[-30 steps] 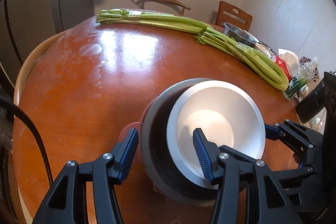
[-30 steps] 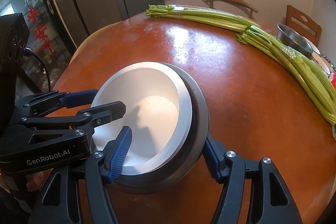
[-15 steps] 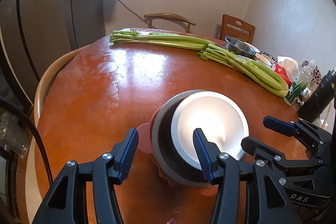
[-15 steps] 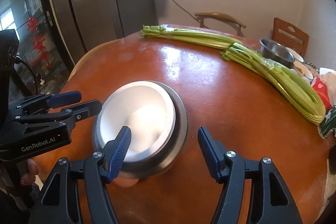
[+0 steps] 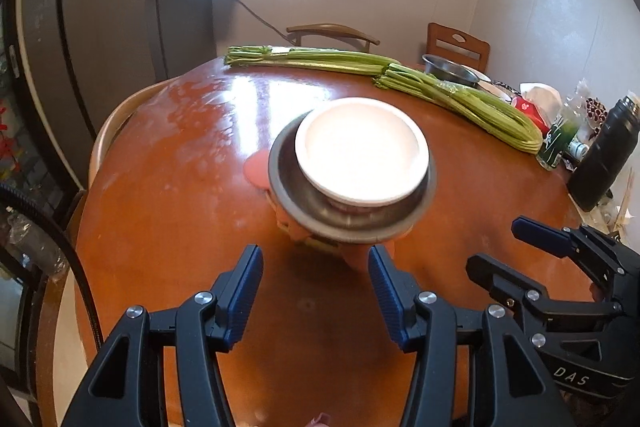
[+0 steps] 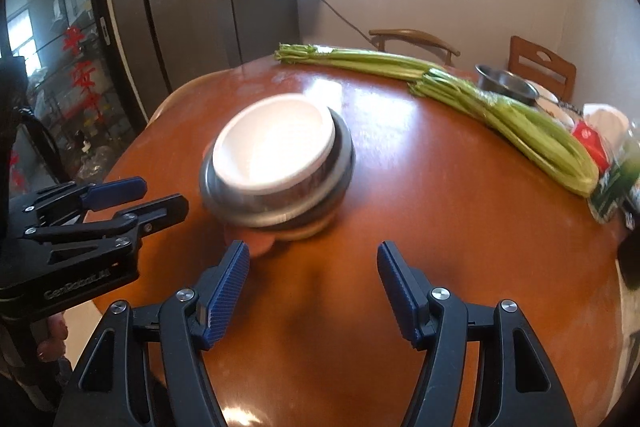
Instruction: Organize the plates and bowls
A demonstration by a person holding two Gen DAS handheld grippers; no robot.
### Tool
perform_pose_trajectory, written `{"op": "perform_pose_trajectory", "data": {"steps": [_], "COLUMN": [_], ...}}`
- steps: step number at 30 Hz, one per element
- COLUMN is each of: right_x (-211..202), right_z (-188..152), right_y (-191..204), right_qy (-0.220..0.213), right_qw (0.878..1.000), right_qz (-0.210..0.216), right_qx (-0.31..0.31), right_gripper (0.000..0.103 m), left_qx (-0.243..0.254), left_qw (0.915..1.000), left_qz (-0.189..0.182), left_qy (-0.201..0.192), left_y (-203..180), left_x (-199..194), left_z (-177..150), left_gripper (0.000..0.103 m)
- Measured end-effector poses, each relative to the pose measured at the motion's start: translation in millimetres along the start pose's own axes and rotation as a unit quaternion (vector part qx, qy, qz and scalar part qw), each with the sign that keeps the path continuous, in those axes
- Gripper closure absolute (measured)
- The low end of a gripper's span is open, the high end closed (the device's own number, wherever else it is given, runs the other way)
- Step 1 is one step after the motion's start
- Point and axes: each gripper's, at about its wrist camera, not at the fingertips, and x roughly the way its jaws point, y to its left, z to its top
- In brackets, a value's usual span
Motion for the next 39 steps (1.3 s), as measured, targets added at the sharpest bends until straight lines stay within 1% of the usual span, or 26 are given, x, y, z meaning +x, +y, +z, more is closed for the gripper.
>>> {"op": "perform_pose_trajectory", "data": {"steps": [5,11,17,25,39], "right_x": [-6,-12,-14,-17,-16], "right_z": [-20,-34,-39,-41,-44], "right_y": [1,8,12,11,7], "right_qy": [0.002,-0.001,-0.003,-0.004,0.002], "right_qw": [1.000,1.000,1.000,1.000,1.000], "right_qz": [0.002,0.005,0.004,0.001,0.000], "right_qx": [0.005,0.007,0.009,0.014,0.024], "right_gripper": [0.035,0.034,0.031,0.030,0.030], "left_qx": [0.005,0.016,0.021,0.024,0.031], "left_qw": [0.9999,0.9998,0.9997,0.9997,0.9995], "left_qz": [0.005,0.008,0.008,0.007,0.008], "left_qy": [-0.007,-0.009,-0.009,-0.006,-0.004], "left_y": [-8,-13,-15,-15,-16], "left_x": [-8,-11,-14,-16,-14], "left_z": [-16,-25,-30,-36,-36], "left_gripper": [0.049,0.049,0.048,0.048,0.048]}}
